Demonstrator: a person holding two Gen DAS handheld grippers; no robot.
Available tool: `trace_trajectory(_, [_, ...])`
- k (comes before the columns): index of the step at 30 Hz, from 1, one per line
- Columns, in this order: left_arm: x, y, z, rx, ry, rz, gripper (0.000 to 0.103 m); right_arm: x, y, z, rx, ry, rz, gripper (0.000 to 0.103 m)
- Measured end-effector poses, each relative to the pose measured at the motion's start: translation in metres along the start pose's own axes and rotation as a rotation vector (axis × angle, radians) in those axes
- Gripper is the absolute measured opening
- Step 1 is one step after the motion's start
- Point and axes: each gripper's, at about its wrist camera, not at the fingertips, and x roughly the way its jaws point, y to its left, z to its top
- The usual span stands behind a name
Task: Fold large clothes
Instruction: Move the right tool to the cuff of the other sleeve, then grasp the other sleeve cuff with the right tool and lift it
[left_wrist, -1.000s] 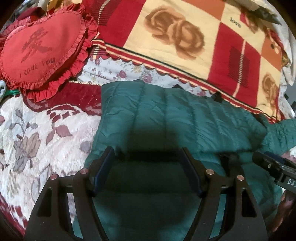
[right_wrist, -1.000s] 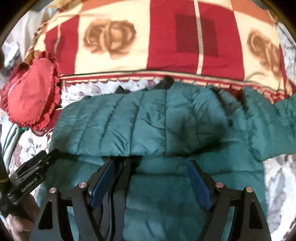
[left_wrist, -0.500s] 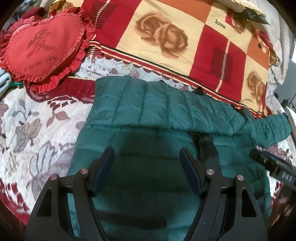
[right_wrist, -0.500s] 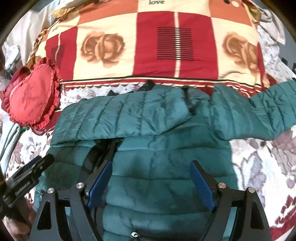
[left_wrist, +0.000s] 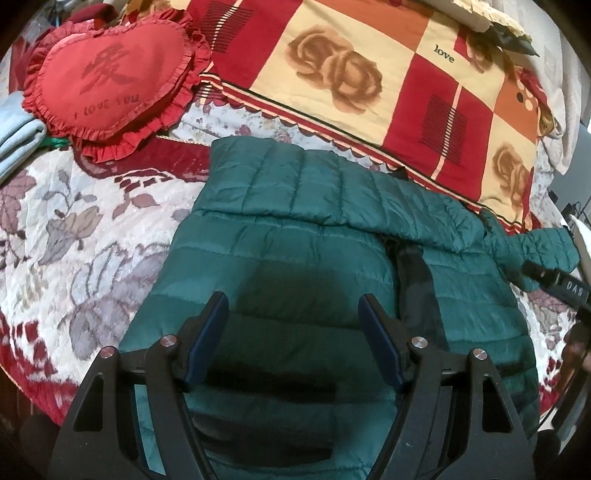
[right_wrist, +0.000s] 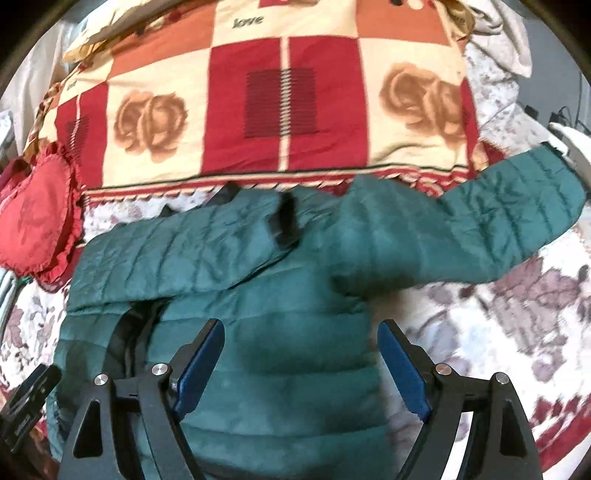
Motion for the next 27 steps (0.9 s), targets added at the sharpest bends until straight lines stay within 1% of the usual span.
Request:
trace_trajectory(4, [-0.002,0.002,-0.003,-0.005,0.004,-0.004,0.073,0.000,-0.030,0.011,0.030,-0.017,-0.052,0.083])
trace_trajectory(8, [-0.001,0.004,-0.005,-0.029,0.021,-0.028,0.073,0.002,-0.076,0.022,0.101,-0.039,-0.125,0.083])
trace_trajectory(14, [0.003,-0.001,-0.006,-0.014,0.032,-0.030,0.073,0.006,-0.141,0.042,0.209,-0.045,-0.259,0.083])
trace_trajectory(17, [0.004,-0.001,-0.007,-0.015,0.036,-0.035,0.073,0.005,-0.165,0.049,0.241,-0.055,-0.312,0.083])
trace_trajectory(23, [0.010,-0.001,-0.008,-0.014,0.055,-0.032,0.073,0.006,-0.204,0.063,0.296,-0.072,-0.384,0.083])
trace_trajectory(25, [0.012,0.000,-0.010,-0.014,0.060,-0.028,0.073,0.005,-0.213,0.066,0.309,-0.080,-0.396,0.083])
trace_trajectory(27, [0.014,0.001,-0.010,-0.019,0.068,-0.027,0.073,0.004,-0.222,0.068,0.334,-0.093,-0.397,0.086])
